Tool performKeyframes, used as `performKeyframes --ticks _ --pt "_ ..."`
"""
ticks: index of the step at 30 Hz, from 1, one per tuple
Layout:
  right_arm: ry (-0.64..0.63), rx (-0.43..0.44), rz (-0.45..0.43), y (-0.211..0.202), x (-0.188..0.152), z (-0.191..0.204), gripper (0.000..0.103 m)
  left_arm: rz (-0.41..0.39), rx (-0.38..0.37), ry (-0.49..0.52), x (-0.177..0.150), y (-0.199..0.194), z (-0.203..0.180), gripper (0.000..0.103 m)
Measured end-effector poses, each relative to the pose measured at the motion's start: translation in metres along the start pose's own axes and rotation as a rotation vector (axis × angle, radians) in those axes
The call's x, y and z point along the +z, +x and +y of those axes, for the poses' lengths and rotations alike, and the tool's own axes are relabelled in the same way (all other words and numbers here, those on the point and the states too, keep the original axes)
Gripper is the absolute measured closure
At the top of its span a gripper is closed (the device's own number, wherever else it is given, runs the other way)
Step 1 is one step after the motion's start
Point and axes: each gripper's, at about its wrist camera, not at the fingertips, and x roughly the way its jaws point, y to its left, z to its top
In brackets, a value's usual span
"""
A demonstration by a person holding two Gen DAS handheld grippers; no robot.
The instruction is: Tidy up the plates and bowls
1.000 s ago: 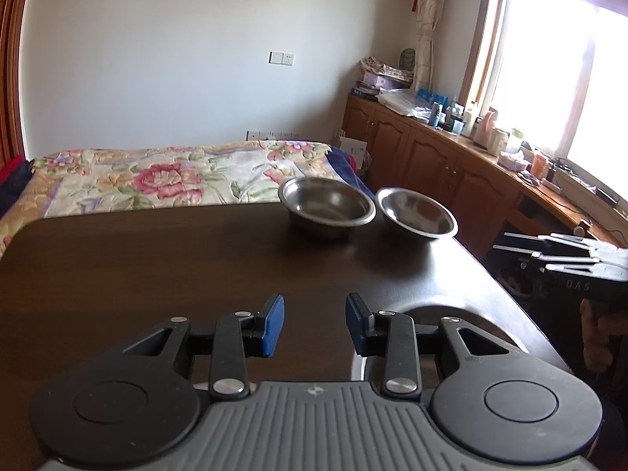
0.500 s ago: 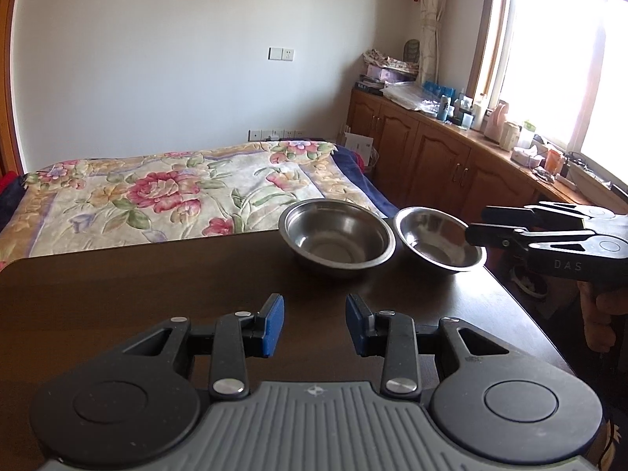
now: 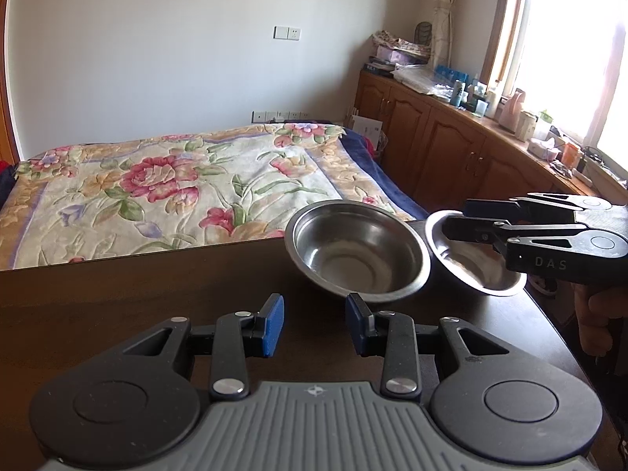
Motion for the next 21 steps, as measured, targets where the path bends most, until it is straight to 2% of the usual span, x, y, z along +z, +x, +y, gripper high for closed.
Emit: performKeyframes --ticks 8,21 --pt "-0.003 0.000 0.028 0.022 0.003 -0.004 0.068 0.033 -0.006 -0.021 0.007 0.025 0.003 0.066" --pt "-0.022 0.001 0.083 0.051 0.006 -0.004 0.074 0.040 -0.016 -0.052 0.019 0.048 0.007 0.066"
